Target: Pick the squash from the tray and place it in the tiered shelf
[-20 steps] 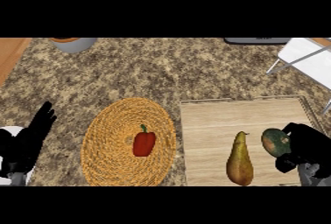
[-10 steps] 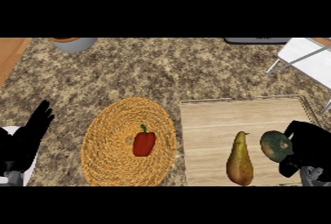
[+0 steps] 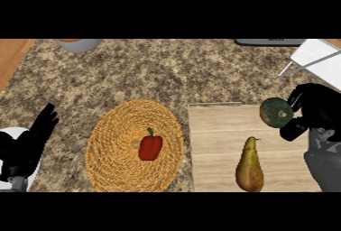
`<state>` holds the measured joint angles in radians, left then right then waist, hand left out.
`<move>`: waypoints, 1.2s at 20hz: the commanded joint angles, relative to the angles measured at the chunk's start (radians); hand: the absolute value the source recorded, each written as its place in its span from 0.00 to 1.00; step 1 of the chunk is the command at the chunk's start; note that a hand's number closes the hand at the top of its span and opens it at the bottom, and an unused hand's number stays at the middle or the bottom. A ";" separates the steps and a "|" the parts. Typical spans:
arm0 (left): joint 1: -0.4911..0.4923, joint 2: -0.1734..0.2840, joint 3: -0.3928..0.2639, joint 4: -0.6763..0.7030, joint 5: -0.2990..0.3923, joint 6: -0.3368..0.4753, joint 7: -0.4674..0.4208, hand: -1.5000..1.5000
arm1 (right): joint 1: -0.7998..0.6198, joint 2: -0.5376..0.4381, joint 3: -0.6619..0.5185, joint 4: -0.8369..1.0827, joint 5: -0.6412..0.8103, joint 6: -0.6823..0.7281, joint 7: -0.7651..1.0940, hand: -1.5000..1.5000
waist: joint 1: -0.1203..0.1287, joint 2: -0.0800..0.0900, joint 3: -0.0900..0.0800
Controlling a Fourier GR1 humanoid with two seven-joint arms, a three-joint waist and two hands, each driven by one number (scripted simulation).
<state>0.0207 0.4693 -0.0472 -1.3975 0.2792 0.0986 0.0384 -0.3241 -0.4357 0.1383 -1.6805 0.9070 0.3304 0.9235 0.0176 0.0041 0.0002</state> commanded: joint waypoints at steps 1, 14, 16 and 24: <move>-0.018 -0.012 0.004 0.026 -0.016 -0.009 -0.019 0.50 | -0.116 -0.005 -0.110 0.144 -0.050 -0.106 -0.142 1.00 | -0.003 0.001 0.001; -0.011 -0.015 0.050 0.036 -0.027 -0.019 0.001 0.50 | -0.289 0.085 -0.288 -0.273 -0.171 -0.020 0.177 1.00 | -0.026 -0.009 -0.001; 0.014 -0.033 0.038 -0.028 -0.022 -0.014 0.035 0.50 | -0.341 0.026 -0.345 -0.283 -0.203 0.051 0.198 1.00 | -0.021 -0.010 -0.001; -0.039 -0.024 0.076 0.056 -0.061 -0.050 -0.002 0.50 | -0.464 -0.027 -0.359 -0.259 -0.141 0.021 0.214 1.00 | -0.017 -0.005 -0.001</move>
<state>0.0015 0.4496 0.0219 -1.3614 0.2447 0.0485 0.0439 -0.7467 -0.4443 -0.2259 -1.9388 0.7275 0.3280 1.0309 -0.0006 -0.0032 -0.0011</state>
